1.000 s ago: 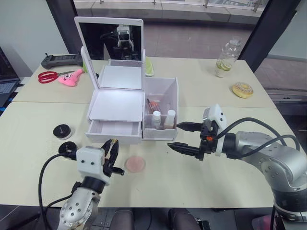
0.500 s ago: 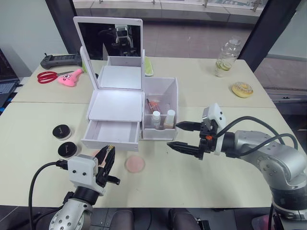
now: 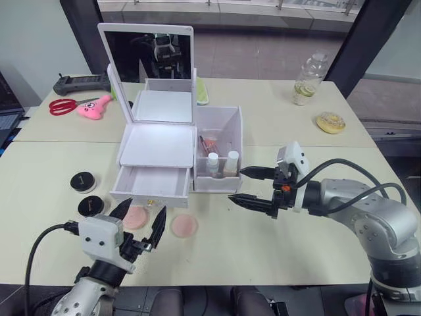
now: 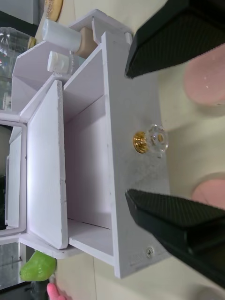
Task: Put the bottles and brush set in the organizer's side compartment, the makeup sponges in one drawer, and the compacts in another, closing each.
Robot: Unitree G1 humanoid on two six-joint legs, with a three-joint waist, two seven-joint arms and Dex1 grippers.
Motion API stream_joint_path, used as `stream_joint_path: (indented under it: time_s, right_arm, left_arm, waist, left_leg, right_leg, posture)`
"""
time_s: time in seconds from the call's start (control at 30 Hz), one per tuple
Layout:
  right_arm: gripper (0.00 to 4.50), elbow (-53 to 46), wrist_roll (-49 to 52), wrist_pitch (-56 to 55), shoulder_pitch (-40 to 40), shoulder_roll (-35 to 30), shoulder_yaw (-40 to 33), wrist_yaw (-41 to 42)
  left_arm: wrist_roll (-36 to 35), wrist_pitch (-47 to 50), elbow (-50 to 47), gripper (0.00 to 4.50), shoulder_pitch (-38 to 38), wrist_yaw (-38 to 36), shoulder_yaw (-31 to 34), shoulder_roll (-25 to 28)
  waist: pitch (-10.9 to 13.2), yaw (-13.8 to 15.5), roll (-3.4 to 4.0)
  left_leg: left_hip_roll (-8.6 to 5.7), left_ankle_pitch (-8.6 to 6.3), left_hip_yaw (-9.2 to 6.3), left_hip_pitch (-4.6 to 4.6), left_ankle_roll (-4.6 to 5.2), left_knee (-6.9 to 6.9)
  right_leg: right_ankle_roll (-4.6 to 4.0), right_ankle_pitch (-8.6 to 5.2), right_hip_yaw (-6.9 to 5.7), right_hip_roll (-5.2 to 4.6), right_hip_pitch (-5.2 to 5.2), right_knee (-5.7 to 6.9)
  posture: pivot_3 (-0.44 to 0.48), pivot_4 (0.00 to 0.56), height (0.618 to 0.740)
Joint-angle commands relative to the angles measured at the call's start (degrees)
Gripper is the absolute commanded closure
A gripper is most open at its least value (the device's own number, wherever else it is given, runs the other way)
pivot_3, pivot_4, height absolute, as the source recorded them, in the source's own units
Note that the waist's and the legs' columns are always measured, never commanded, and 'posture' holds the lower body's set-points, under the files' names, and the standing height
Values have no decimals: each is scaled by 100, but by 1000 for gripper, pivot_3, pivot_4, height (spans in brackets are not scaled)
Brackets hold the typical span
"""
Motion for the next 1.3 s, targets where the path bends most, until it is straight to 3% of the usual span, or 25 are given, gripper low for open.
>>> stream_joint_path:
  time_s: [0.03,0.13,0.23,0.3,0.4,0.57,0.77,0.97,1.13,1.3]
  right_arm:
    - [0,-16,11,-206,79,-166,-301,172]
    - [0,27,-34,-339,449,-405,-563,379]
    - [0,181,-43,-610,841,-614,-931,682]
    - [0,284,12,-766,1006,-639,-1133,848]
    - [0,557,80,-1025,1321,-595,-1485,1134]
    - [0,1098,733,-405,2711,-1467,-2604,2519]
    - [0,1688,543,-678,3170,-1603,-3236,2842]
    - [0,1137,532,-771,3018,-1247,-3033,2267]
    - [0,375,984,-472,2471,-889,-2613,1549]
    - [0,-64,1598,-62,1779,-745,-2056,1013]
  left_arm:
    - [-1228,-165,-279,12,687,-815,1139,414]
    - [-2859,52,144,12,1538,-1814,2662,1153]
    - [-3823,256,1285,12,1882,-2775,4105,1836]
    - [-3937,342,2021,12,1761,-2986,4556,2092]
    - [-3526,267,2995,12,1561,-3397,4721,2285]
    - [-2924,77,4707,12,860,-3774,5040,2903]
    - [-2519,115,5070,12,457,-4025,4974,3048]
    - [-2348,280,5111,12,60,-4135,4868,3117]
    - [-2318,469,3648,12,446,-4133,4261,2624]
    - [-1943,344,1746,12,950,-3636,2935,1724]
  waist:
    - [0,-18,0]
    - [4,-12,-7]
    - [6,13,-7]
    - [6,7,-7]
    - [5,-17,-10]
    - [4,46,-17]
    - [-4,-91,-31]
    - [-4,-153,-29]
    - [-4,-168,-30]
    - [-3,-133,-31]
  left_leg:
    - [1,0,3,0,1,-4]
    - [3,-1,6,0,1,-5]
    - [4,-5,12,4,-4,-3]
    - [5,-11,20,4,-15,-2]
    - [6,-11,29,1,-13,-5]
    - [2,-6,32,-6,4,-13]
    - [15,-29,42,5,-33,-17]
    - [16,-15,42,5,-11,-33]
    - [15,-15,48,4,-12,-34]
    - [14,-14,51,2,-9,-31]
  right_leg:
    - [-6,-3,3,-1,-1,-2]
    - [-31,-17,3,-2,-4,-1]
    - [-37,-21,1,-8,-34,-5]
    - [-32,-24,5,-10,-49,-3]
    - [-22,-29,12,-10,-58,-4]
    - [-38,-22,16,-10,-65,-3]
    - [-44,-18,17,-8,-69,3]
    - [-45,-16,18,-3,-78,12]
    - [-31,-8,27,-6,-76,8]
    - [-26,-6,36,-5,-71,7]
  posture:
    - [0,150,740]
    - [0,150,740]
    - [0,150,740]
    - [0,150,740]
    - [0,150,740]
    - [0,150,740]
    - [0,150,740]
    - [0,150,740]
    - [0,150,740]
    - [0,150,740]
